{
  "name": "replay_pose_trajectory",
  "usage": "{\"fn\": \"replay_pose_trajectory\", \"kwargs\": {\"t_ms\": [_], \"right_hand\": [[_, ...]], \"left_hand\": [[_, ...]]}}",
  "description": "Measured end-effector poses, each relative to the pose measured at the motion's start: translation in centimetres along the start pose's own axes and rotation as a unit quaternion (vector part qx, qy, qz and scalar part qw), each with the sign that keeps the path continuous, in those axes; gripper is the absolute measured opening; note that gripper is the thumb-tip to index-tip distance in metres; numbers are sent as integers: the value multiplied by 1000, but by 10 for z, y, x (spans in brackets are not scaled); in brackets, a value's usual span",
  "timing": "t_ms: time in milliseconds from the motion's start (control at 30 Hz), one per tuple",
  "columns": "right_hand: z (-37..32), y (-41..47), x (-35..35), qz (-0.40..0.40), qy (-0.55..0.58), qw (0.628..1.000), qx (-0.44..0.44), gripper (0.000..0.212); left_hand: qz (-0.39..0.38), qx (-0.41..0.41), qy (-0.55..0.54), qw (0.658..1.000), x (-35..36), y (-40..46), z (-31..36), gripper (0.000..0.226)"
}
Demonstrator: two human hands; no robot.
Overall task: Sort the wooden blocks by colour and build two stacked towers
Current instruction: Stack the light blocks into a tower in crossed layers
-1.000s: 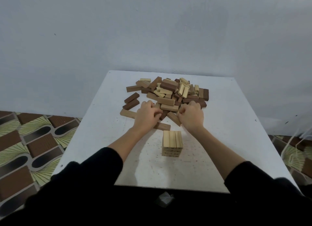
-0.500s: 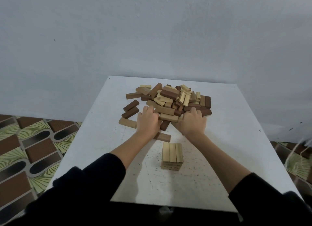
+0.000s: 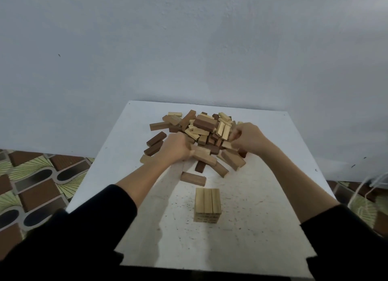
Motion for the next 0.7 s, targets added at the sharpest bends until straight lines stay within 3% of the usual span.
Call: {"fn": "replay_pose_trajectory", "kwargs": {"t_ms": [100, 200, 300, 533, 700], "right_hand": [[11, 14, -6, -20, 89, 995, 43, 39], [17, 33, 5, -23, 170, 982, 82, 17], [15, 45, 16, 24, 249, 958, 140, 18], [8, 57, 28, 109, 152, 976, 111, 27], [6, 62, 28, 124, 156, 974, 109, 39]], "left_hand": [[10, -33, -102, 994, -10, 2, -2, 19], [29, -58, -253, 965, -9, 8, -7, 27], [28, -70, -329, 941, -4, 10, -4, 36], [16, -57, -403, 913, 0, 13, 0, 52], [61, -45, -412, 908, 2, 13, -7, 40]]}}
Point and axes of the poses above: each hand's wrist, its own y-axis towards the middle knuckle, its own x-axis out of the palm, z = x × y, the point moved 3 cm from there along y, towards the middle knuckle, and after that the axes turned 8 degrees about x, right-handed, at the moved point
